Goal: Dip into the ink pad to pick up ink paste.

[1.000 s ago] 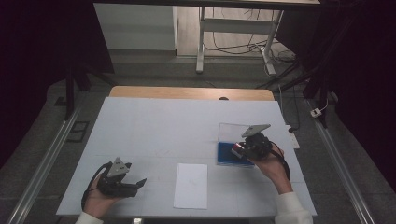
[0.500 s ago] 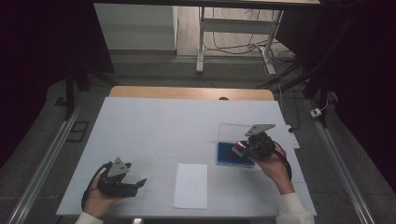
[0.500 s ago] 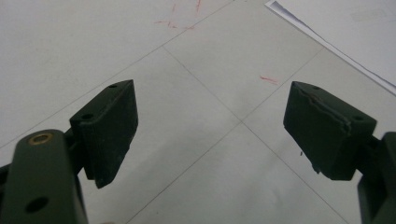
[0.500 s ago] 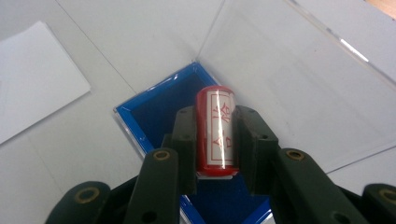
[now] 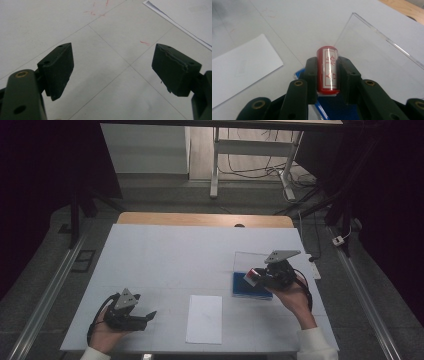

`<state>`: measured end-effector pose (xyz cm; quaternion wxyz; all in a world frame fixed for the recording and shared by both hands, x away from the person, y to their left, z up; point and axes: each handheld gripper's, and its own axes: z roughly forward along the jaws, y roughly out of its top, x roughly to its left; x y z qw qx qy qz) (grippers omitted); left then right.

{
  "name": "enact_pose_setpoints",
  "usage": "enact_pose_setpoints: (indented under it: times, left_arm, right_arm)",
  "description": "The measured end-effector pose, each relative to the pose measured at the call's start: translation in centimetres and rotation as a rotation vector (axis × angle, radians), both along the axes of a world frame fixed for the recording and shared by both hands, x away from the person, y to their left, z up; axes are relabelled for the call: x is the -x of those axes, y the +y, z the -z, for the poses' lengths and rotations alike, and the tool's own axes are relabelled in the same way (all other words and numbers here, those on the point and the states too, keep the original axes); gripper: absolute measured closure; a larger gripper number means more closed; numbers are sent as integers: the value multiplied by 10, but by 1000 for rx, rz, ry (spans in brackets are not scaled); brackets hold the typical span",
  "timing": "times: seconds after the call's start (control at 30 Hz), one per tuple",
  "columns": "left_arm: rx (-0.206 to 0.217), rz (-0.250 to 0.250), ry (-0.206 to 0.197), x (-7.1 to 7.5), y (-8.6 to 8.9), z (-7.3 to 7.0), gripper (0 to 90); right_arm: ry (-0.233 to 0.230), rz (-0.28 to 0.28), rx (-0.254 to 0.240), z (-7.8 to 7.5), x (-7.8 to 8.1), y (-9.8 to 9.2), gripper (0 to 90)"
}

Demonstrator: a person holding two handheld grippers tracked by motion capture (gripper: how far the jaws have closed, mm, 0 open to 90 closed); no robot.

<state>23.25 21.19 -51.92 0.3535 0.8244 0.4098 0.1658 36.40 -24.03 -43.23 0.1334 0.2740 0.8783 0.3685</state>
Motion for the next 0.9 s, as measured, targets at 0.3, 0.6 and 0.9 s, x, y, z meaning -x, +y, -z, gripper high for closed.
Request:
enact_pose_setpoints:
  times: [0.3, 0.6, 0.9]
  left_arm:
    - [-2, 0, 0, 0, 0, 0, 183]
    - [-3, -1, -1, 0, 1, 0, 184]
    - [-3, -1, -2, 0, 1, 0, 184]
  right_arm:
    - [-12, -5, 0, -2, 2, 2, 695]
    - [-8, -21, 4, -3, 4, 5, 695]
    - [-4, -57, -25, -7, 8, 11, 695]
